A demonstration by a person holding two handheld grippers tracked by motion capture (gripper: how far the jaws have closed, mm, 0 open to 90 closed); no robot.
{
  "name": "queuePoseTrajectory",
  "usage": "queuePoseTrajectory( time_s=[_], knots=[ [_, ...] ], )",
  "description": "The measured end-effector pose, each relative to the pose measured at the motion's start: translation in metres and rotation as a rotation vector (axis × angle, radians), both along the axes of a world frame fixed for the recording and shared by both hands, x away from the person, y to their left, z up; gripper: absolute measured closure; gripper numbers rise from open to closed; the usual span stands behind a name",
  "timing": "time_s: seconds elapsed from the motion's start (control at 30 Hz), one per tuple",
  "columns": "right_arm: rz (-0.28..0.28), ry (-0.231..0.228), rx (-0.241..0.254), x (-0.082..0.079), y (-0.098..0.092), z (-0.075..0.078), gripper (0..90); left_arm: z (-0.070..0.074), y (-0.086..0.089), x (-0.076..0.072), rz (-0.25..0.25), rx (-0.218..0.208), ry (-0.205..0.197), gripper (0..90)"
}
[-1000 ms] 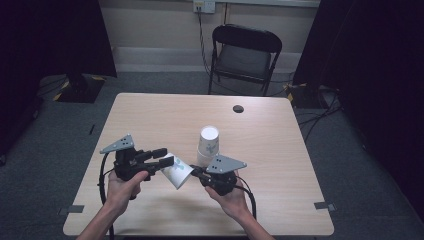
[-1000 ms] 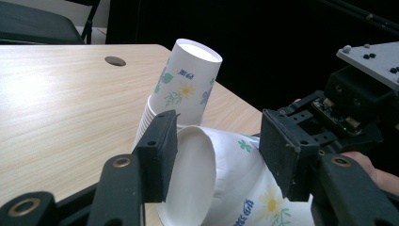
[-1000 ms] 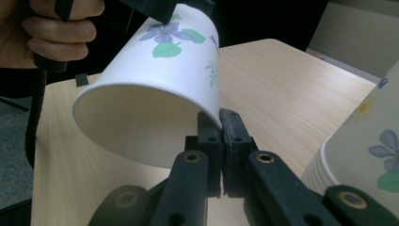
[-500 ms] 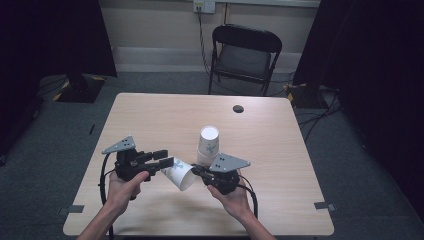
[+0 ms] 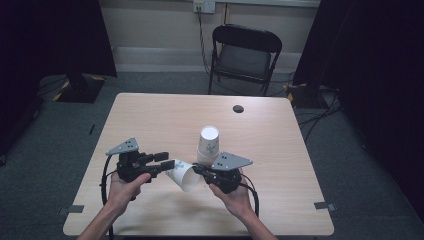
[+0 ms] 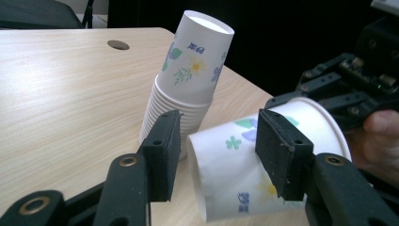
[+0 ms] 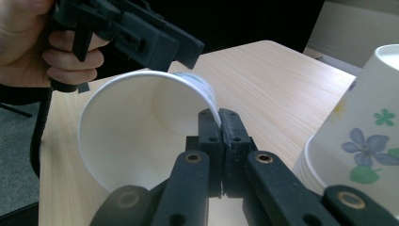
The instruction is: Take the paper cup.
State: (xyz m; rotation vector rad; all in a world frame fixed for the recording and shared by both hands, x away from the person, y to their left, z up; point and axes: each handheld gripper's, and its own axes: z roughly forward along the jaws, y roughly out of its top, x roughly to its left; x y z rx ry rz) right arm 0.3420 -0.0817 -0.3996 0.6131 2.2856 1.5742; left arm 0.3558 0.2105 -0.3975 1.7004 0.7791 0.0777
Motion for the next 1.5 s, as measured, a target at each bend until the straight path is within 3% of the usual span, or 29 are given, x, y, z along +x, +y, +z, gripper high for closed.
queuePoseTrajectory(
  time_s=[0.3,0.4,0.5,0.57,0.67,0.8,0.97,1.1,1.17,1.27,1.5],
  knots=[
    [-0.002,0.028,0.002,0.003,-0.002,0.001,89.3,0.0,0.001,0.0,-0.007,0.02,-0.014,45.9],
    [-0.007,0.041,0.001,0.006,-0.003,0.003,89.4,0.003,0.003,-0.002,0.014,0.069,-0.051,35.3],
    [-0.019,0.058,0.007,0.009,-0.005,0.006,89.4,0.006,0.003,-0.007,0.013,0.122,-0.097,31.2],
    [-0.022,0.075,-0.005,0.012,-0.004,0.005,89.4,0.006,0.003,-0.011,0.001,0.152,-0.126,30.3],
    [-0.024,0.107,-0.024,0.015,-0.001,0.002,89.4,0.004,-0.001,-0.019,-0.028,0.243,-0.183,30.3],
    [-0.014,0.152,-0.053,0.02,0.004,0.001,89.4,-0.001,-0.005,-0.025,-0.068,0.302,-0.215,27.1],
    [0.016,0.2,-0.083,0.024,0.012,0.003,89.4,-0.008,-0.012,-0.026,-0.086,0.353,-0.234,20.5],
    [0.021,0.221,-0.094,0.027,0.014,0.003,89.4,-0.012,-0.013,-0.027,-0.098,0.37,-0.252,19.3],
    [0.031,0.251,-0.083,0.03,0.015,0.004,89.4,-0.014,-0.015,-0.027,-0.102,0.396,-0.262,18.9],
    [0.04,0.256,-0.1,0.031,0.017,0.004,89.4,-0.017,-0.021,-0.029,-0.117,0.456,-0.293,17.2],
    [0.042,0.28,-0.115,0.033,0.024,0.004,89.3,-0.022,-0.024,-0.03,-0.103,0.484,-0.312,15.4]
  ],
)
